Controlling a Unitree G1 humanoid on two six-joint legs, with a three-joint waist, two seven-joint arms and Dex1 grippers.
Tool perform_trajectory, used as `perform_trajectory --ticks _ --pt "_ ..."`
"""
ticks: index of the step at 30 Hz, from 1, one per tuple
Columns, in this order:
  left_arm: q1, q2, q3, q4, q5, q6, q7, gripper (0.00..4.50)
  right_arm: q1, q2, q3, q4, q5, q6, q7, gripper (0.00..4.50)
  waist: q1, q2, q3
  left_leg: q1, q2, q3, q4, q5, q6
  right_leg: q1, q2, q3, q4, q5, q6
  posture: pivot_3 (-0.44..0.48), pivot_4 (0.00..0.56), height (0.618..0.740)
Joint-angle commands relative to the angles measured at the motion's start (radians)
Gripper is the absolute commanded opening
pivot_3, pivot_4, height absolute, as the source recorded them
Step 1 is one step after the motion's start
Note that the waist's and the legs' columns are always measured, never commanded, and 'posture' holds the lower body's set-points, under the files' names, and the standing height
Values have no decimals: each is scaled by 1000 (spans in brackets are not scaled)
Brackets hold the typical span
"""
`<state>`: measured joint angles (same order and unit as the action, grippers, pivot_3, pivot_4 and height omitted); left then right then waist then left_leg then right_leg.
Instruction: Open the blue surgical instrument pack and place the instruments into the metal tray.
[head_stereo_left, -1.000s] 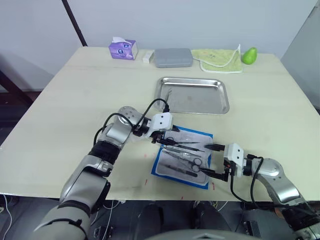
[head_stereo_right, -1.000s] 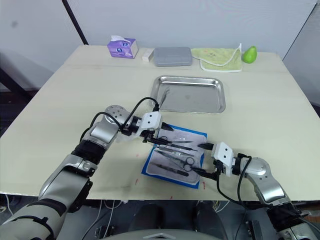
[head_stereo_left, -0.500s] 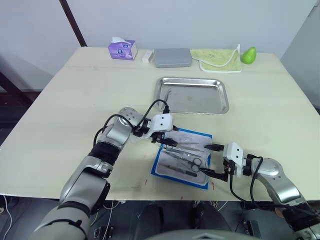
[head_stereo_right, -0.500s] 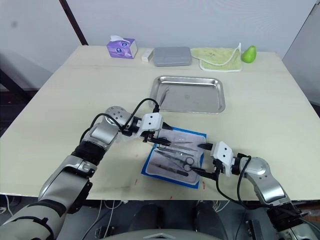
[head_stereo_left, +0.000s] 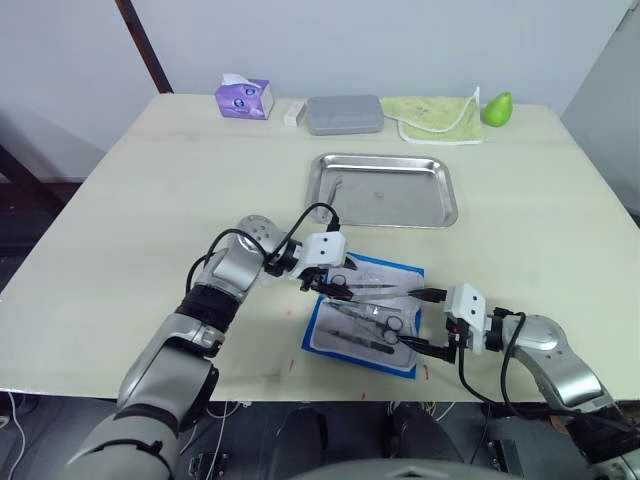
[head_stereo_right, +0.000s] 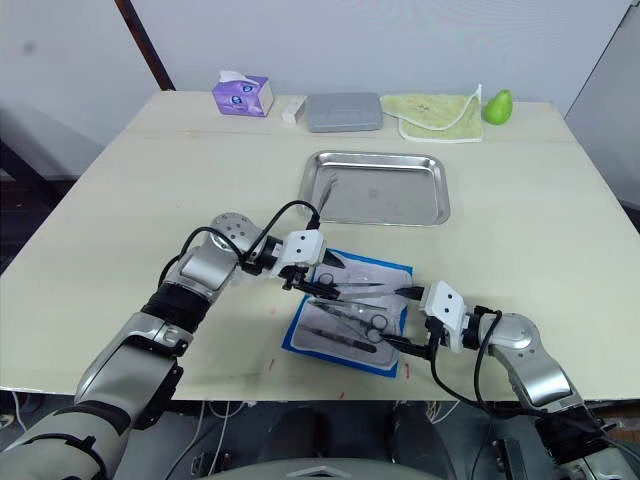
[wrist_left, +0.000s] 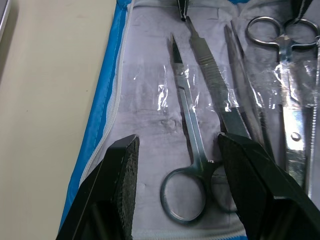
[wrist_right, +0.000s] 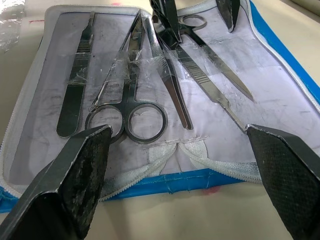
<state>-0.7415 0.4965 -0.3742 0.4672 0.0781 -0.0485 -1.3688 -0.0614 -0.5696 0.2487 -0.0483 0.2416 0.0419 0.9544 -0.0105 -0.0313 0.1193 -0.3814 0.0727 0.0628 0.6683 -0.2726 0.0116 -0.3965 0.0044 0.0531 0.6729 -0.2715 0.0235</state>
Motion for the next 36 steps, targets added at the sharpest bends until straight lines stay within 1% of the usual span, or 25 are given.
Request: perform_trajectory --ticks 1,4,6,8,11,18,24,36 --pt "-11 -4 -16 10 24 1 20 2671 40 -20 49 44 -70 54 2 4500 0 0 0 0 0 0 0 0 0 0 0 0 0 0 0 0 150 736" --pt "-4 -7 -31 13 28 26 4 2671 42 -21 49 43 -70 55 2 4500 0 0 0 0 0 0 0 0 0 0 0 0 0 0 0 0 150 736" --pt "1 -8 -44 18 37 46 -3 2113 43 -21 48 42 -69 56 1 4500 0 0 0 0 0 0 0 0 0 0 0 0 0 0 0 0 150 736" --pt "5 -8 -55 26 47 49 0 1456 47 -22 48 38 -70 56 1 4500 1 1 0 0 0 0 0 0 0 0 0 0 0 0 0 0 150 736" --pt "3 -14 -68 50 57 49 4 44 50 -22 49 34 -70 58 0 4500 4 1 -1 0 0 0 0 0 0 0 0 0 0 -1 -1 0 150 736" --pt "-18 -27 -76 75 64 54 15 44 54 -20 50 24 -72 65 -1 4500 9 2 -2 1 0 0 0 0 0 1 0 0 0 -1 -2 0 150 736" --pt "-57 -19 -73 59 56 88 0 44 45 -12 66 32 -90 74 -10 4500 11 2 -2 0 0 0 0 0 0 1 0 0 0 -2 -3 0 150 736" --pt "-162 -10 -107 99 68 104 -74 44 22 -8 96 68 -119 89 -23 4500 1 1 -2 0 0 -1 0 0 0 0 1 0 0 -2 -3 0 150 736"
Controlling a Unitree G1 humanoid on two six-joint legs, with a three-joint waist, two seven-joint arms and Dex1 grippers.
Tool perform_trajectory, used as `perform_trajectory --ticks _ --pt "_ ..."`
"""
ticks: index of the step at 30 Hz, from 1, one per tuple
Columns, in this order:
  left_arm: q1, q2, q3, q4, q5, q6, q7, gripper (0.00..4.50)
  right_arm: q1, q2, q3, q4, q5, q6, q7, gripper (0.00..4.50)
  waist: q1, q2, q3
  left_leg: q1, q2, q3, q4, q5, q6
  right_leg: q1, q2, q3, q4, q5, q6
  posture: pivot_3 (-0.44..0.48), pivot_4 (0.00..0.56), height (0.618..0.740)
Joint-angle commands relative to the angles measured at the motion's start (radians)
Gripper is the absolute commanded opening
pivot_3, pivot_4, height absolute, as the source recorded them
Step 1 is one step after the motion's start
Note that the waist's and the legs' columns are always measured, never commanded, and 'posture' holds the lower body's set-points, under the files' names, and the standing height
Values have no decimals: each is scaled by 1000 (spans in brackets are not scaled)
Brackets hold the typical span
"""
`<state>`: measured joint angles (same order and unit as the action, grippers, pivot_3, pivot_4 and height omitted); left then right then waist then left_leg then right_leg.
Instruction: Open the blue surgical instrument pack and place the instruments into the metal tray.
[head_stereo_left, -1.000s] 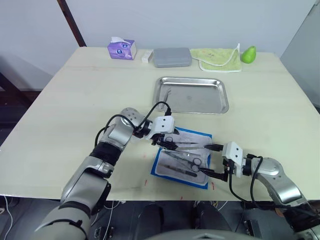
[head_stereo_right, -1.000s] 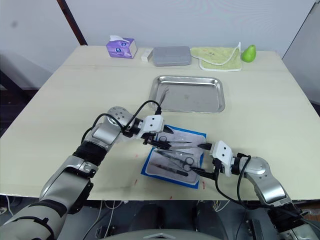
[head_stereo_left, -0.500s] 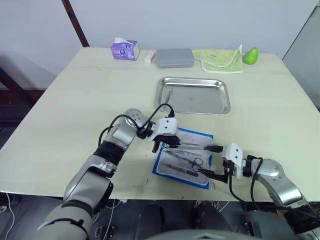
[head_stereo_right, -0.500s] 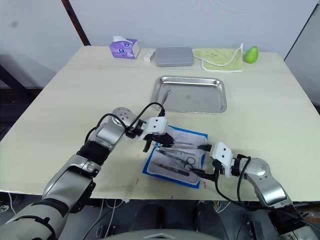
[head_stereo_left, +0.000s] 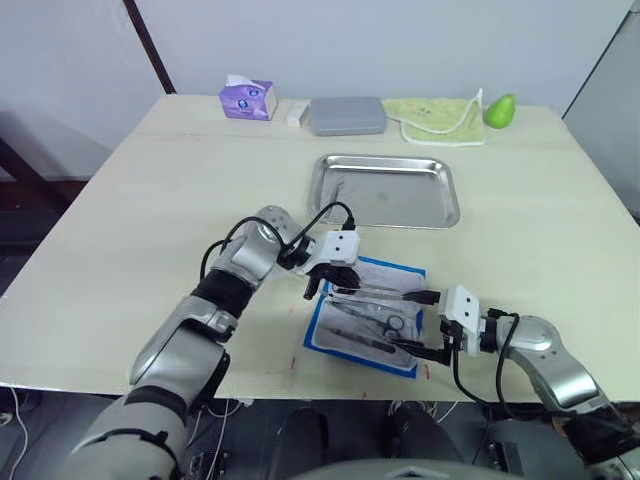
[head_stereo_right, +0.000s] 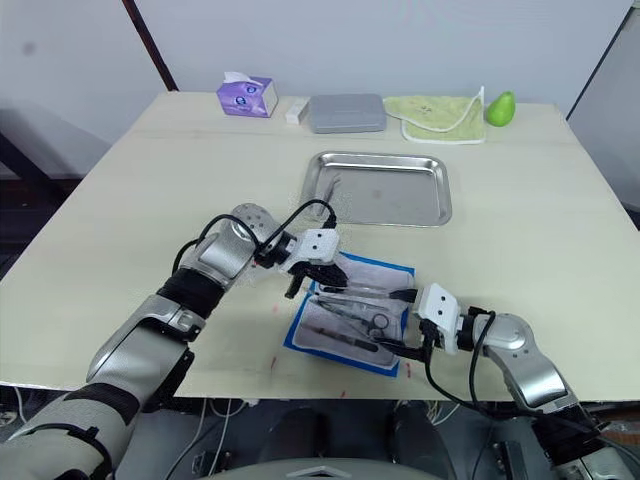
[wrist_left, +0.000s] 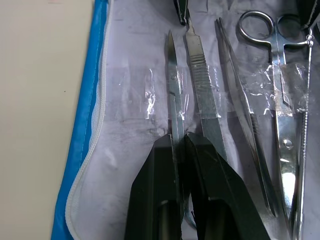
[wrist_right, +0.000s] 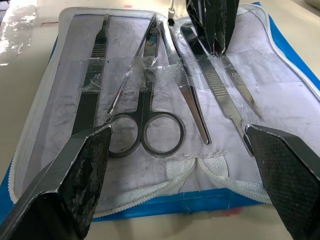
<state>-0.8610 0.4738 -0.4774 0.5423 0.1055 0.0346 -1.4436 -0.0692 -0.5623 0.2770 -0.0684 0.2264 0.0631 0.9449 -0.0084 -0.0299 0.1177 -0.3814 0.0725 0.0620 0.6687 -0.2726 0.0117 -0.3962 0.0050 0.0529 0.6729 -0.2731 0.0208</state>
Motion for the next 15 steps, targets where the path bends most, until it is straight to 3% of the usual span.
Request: perform_trajectory --ticks 1,15 --pt "-53 11 -6 29 43 25 -2 44 27 -14 70 91 -104 68 -15 4500 -3 0 0 0 0 0 0 0 0 0 0 0 0 0 0 0 150 736" --pt "-142 -10 -30 69 71 40 -51 44 13 -18 98 107 -113 79 -24 4500 -7 0 2 0 1 0 0 0 0 0 1 0 0 0 0 0 150 736"
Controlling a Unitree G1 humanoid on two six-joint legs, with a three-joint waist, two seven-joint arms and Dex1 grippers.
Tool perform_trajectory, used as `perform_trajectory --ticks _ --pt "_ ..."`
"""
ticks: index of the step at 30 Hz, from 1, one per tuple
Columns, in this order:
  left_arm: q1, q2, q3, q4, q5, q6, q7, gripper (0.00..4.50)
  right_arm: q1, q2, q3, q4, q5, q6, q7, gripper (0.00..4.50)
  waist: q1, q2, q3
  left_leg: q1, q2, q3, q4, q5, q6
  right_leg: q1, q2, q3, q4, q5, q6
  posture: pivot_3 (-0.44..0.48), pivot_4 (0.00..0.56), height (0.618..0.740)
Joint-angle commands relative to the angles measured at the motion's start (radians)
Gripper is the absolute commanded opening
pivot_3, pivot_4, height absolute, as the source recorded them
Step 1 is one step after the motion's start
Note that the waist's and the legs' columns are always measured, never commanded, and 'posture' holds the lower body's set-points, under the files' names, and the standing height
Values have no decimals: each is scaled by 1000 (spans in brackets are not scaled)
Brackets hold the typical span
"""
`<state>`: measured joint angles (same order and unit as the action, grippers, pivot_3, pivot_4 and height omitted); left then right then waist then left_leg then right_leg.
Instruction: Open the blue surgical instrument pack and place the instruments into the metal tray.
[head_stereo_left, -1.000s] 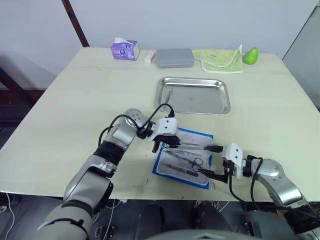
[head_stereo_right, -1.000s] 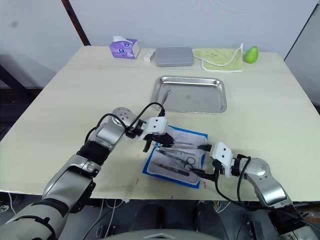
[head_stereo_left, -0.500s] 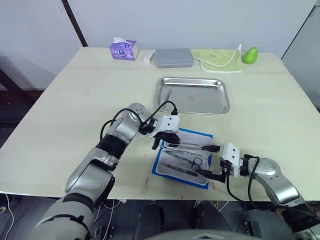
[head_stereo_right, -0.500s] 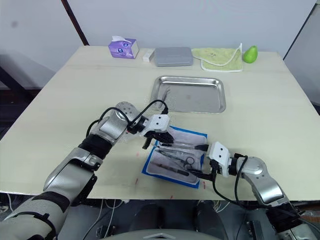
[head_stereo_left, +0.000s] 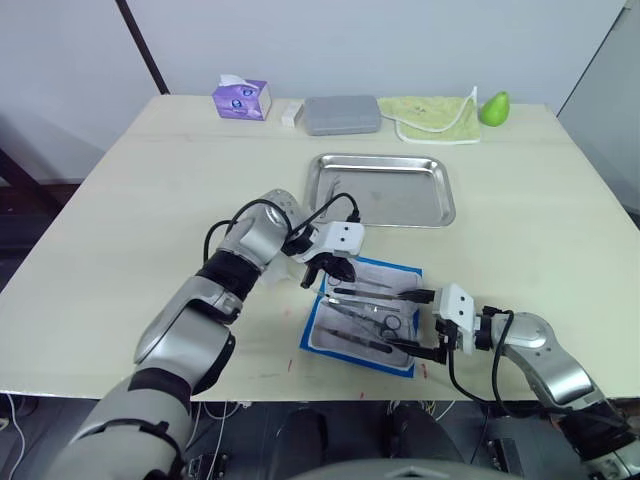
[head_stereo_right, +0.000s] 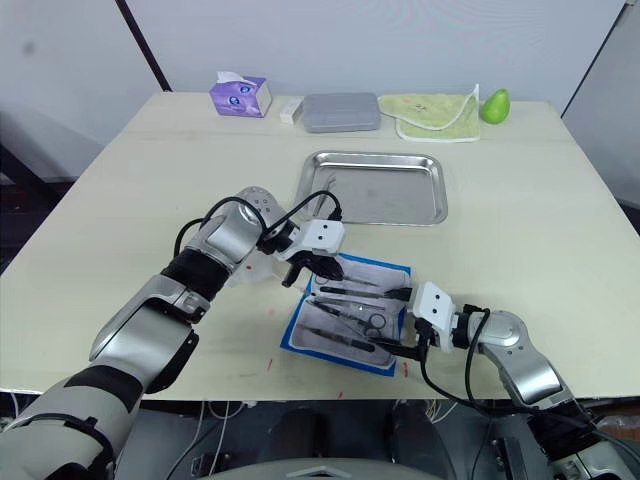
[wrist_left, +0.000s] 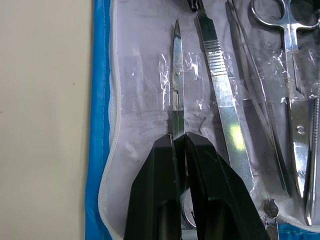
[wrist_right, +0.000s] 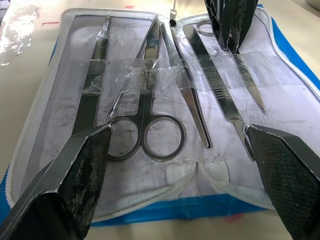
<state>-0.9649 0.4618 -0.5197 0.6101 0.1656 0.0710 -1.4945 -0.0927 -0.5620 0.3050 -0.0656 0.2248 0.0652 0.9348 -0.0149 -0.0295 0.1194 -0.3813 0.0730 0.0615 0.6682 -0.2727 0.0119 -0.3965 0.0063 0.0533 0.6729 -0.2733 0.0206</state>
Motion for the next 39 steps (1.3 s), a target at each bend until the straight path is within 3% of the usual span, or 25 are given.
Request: perform_trajectory --ticks 1,22,39 --pt "-41 -1 14 -3 9 9 -3 44 37 -18 71 104 -112 77 -15 4500 0 0 0 0 0 0 0 0 0 0 0 0 0 0 0 0 150 736" --pt "-57 -27 39 -90 -19 94 -20 44 18 -15 89 119 -117 84 -13 4500 1 0 1 0 0 0 0 0 0 0 0 0 0 0 0 0 150 736" --pt "-77 18 38 -130 -17 137 -73 44 5 -15 114 127 -133 96 -9 4500 -4 0 1 0 0 0 0 0 0 -1 1 0 0 0 0 0 150 736"
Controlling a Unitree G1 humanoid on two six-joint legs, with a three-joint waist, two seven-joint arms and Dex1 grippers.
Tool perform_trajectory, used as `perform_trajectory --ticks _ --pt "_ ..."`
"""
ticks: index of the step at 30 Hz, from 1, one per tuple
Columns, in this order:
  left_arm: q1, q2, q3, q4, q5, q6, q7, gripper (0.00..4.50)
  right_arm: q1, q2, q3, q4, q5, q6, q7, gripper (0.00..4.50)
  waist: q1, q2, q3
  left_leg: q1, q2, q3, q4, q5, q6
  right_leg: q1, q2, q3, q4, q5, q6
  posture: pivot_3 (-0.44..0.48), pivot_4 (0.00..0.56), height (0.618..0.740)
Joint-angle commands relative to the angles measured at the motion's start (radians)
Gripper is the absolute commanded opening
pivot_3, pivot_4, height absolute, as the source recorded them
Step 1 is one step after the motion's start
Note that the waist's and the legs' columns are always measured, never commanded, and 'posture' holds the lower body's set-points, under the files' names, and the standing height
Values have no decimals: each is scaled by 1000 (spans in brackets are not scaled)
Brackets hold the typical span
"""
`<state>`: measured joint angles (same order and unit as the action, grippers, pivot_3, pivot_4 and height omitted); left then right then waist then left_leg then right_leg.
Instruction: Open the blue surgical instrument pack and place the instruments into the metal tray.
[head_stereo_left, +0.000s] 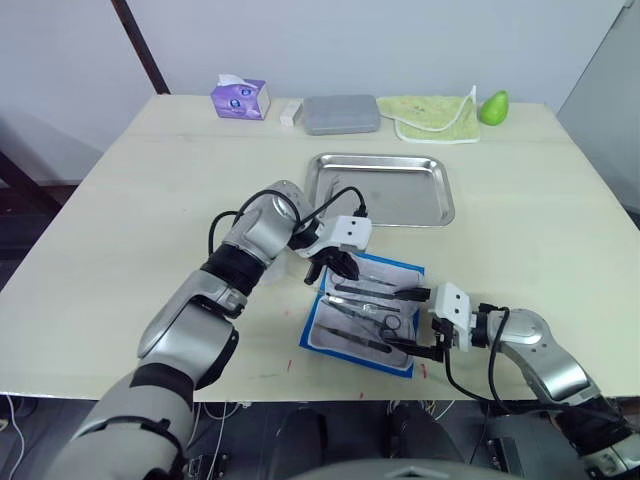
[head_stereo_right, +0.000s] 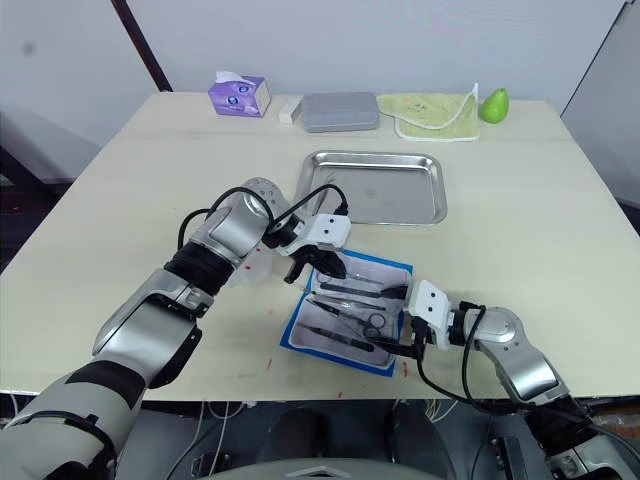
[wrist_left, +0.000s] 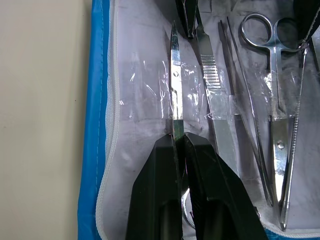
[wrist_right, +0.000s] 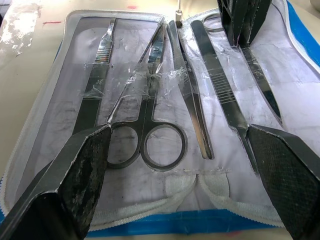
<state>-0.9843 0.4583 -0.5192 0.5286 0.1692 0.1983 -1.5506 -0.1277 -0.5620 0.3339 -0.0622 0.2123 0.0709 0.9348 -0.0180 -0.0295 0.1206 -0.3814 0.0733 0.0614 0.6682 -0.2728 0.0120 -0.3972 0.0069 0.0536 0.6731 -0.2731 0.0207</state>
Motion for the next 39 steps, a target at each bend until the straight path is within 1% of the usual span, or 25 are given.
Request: perform_trajectory --ticks 1,14,19,26,31,34,36,39 --pt "-57 25 36 -50 -20 11 -20 44 39 -15 87 124 -121 92 -10 4500 -2 0 0 0 0 0 0 0 0 0 0 0 0 0 0 0 150 736" --pt "-30 72 34 -57 -20 18 -24 44 27 -22 100 122 -126 120 -7 4500 -7 0 0 0 0 0 0 0 0 0 1 0 1 0 0 0 150 736" --pt "-19 112 41 -77 -25 31 -35 44 24 -26 103 122 -126 123 -1 4500 -10 0 0 0 0 0 0 0 0 -1 1 0 1 0 0 0 150 736" --pt "8 198 55 -118 -41 50 -40 44 21 -26 105 124 -124 121 5 4500 -11 0 0 0 0 0 0 0 0 -1 1 0 1 0 0 0 150 736" --pt "42 272 86 -180 -82 76 -51 44 19 -22 106 132 -120 118 10 4500 -13 0 0 0 1 -1 -1 0 0 -1 0 0 1 0 0 0 150 736" --pt "63 297 117 -219 -114 103 -43 44 19 -23 104 133 -118 117 15 4500 -12 0 0 0 1 -1 -1 0 0 -1 0 -1 1 0 0 0 150 736" --pt "74 294 152 -245 -147 153 -16 44 20 -24 103 134 -117 115 19 4500 -13 0 0 0 1 -1 -1 0 0 -1 0 -1 1 0 0 0 150 736" --pt "102 262 222 -274 -201 209 63 44 17 -26 101 139 -115 112 23 4500 -12 0 0 0 1 -1 -1 0 0 -1 0 -1 1 0 0 0 150 736"
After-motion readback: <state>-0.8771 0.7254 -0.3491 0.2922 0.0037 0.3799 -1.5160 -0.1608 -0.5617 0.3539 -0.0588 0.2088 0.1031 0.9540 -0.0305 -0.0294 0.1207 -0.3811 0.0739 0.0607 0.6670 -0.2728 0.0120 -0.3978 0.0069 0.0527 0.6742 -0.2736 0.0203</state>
